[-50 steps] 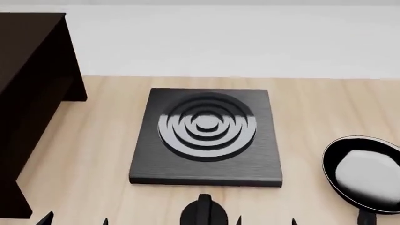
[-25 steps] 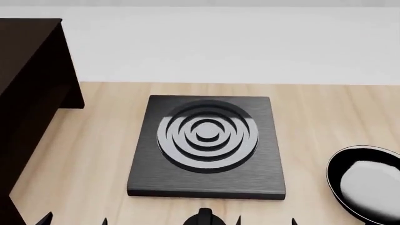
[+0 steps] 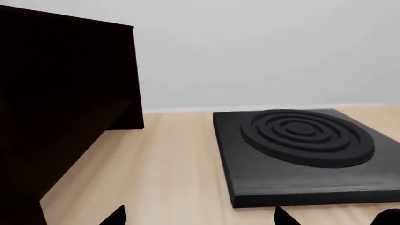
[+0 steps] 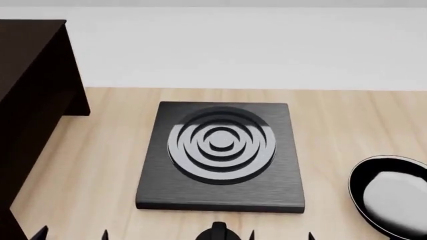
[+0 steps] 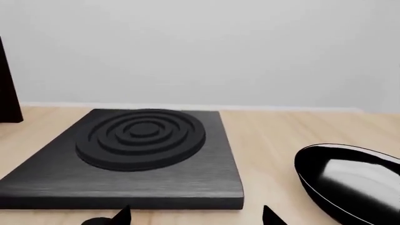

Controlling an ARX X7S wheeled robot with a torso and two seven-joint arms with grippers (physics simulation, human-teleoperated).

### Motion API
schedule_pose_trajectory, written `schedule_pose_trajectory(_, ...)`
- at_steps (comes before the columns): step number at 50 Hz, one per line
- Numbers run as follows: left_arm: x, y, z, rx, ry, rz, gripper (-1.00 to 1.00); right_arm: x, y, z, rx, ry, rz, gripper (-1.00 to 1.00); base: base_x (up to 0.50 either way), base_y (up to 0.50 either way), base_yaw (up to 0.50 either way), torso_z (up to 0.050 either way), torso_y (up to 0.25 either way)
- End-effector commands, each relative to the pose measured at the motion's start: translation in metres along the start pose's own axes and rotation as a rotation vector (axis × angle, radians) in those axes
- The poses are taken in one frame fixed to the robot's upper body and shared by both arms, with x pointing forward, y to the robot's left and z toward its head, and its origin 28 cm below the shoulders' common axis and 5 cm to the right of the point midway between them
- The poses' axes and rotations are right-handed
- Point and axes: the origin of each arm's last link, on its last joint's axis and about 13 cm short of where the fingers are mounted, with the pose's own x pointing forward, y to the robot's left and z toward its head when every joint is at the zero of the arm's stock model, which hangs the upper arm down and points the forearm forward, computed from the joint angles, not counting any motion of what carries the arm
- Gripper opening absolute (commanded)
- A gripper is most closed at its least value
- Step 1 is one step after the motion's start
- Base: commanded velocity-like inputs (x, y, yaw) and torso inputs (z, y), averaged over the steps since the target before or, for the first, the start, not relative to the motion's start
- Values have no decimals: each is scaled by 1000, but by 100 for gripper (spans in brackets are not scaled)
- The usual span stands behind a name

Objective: Put the frying pan on the cabinet shelf.

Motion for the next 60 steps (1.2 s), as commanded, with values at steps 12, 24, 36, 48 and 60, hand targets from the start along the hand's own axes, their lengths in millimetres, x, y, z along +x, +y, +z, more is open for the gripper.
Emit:
schedule_pose_trajectory(12,-11,-7,38,40,-31,-43,100,-5,-15,65,-62,-49,-62,100,0,0,0,0,0)
schedule_pose_trajectory(24,-1,-5,84,-15,-32,-87,100,-6,-48,89,-88,12,-158,100,0,0,0,0,0)
schedule_pose_trajectory(36,17,-4,106,-41,3,-97,100,-16,-87,91,-130,168,-236,100,0,0,0,0,0)
schedule_pose_trajectory(48,23,-6,104,-86,25,-93,100,-22,-110,82,-125,293,-306,100,0,0,0,0,0)
schedule_pose_trajectory(60,23,-3,99,-51,49,-107,100,-23,-116,54,-84,389,-313,100,0,0,0,0,0)
